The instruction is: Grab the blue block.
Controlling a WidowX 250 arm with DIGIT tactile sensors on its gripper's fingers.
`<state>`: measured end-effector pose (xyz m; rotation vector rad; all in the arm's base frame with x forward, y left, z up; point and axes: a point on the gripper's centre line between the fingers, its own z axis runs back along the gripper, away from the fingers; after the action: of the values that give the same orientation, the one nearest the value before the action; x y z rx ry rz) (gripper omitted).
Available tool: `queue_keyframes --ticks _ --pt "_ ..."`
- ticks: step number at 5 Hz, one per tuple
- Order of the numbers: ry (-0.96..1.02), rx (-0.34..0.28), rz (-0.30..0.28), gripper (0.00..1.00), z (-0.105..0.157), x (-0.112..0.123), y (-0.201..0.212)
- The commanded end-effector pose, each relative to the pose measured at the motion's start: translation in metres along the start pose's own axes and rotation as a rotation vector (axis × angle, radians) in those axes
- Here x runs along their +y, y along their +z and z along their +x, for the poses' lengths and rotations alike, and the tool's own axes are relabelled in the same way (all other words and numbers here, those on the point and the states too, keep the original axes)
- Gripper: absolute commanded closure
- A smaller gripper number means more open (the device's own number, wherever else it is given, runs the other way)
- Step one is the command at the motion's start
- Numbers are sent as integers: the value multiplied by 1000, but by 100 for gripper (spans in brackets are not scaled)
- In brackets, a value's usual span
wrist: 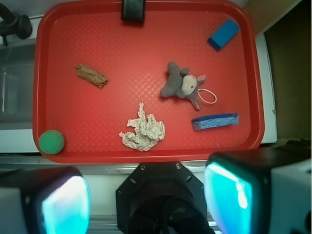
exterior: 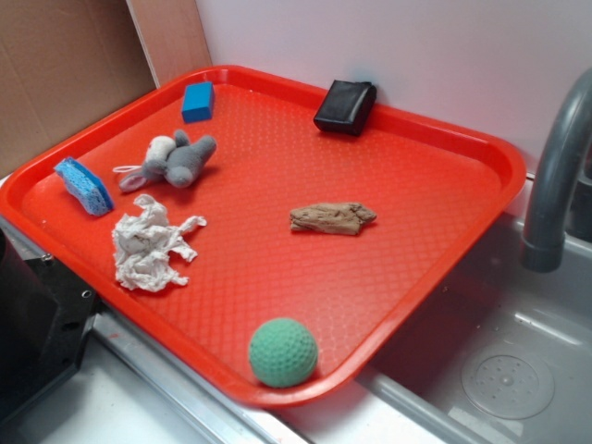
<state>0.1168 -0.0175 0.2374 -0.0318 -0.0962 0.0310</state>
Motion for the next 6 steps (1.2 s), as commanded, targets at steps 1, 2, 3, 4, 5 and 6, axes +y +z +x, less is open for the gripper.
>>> queue_keyframes --ticks 1,2,3,4,5,6 --pt "0 0 0 0 0 0 0" --pt "186 144 -43 0 46 37 -53" --pt "404 111 -62 0 53 69 -81" --pt "643 -12 -134 0 62 94 -110" --pt "650 -52 -82 0 80 107 -130" --pt "650 -52 -82 0 80 107 -130"
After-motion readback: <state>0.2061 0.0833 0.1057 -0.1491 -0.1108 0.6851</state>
